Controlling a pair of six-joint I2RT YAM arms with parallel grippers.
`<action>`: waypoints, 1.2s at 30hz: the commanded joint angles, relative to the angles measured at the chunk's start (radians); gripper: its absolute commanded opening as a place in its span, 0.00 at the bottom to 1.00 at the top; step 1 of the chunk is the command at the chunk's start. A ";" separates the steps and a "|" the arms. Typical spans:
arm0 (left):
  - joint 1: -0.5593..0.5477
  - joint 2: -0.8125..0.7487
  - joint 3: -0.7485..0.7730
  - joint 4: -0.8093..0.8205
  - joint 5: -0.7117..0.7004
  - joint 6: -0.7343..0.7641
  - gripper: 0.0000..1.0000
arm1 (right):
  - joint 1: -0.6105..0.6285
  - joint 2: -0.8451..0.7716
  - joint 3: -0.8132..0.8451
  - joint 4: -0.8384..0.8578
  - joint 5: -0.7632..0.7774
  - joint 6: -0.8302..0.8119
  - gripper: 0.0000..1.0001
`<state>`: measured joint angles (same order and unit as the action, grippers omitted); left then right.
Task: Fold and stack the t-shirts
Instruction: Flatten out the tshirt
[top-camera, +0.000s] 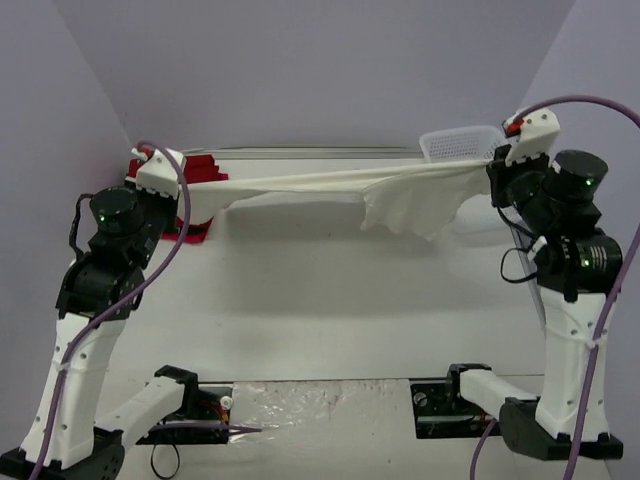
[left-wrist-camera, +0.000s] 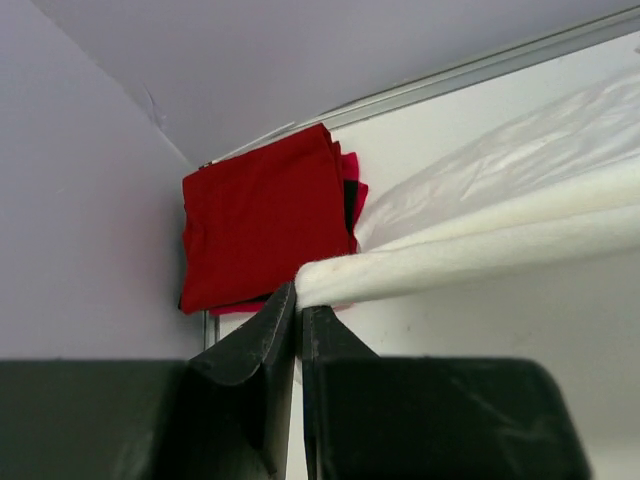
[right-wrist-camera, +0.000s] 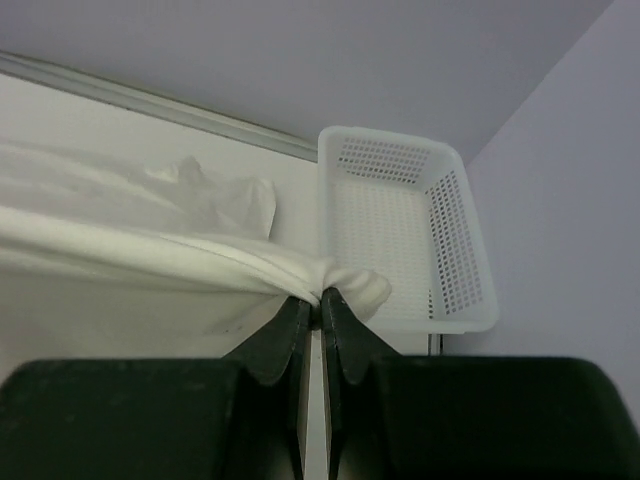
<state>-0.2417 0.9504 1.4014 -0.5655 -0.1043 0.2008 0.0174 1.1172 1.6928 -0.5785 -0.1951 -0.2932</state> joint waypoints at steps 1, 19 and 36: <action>0.019 -0.110 0.010 -0.031 -0.067 0.006 0.02 | -0.085 -0.092 0.024 0.034 0.065 0.025 0.00; 0.033 0.206 -0.014 0.252 -0.104 0.075 0.02 | -0.157 0.210 0.085 0.167 -0.013 0.032 0.00; 0.071 0.892 0.188 0.549 -0.149 0.255 0.54 | -0.023 0.813 0.243 0.230 0.249 -0.014 0.73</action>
<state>-0.1730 1.9331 1.5547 -0.1066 -0.1967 0.4210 -0.0154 1.9617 1.9072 -0.3664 -0.0341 -0.2890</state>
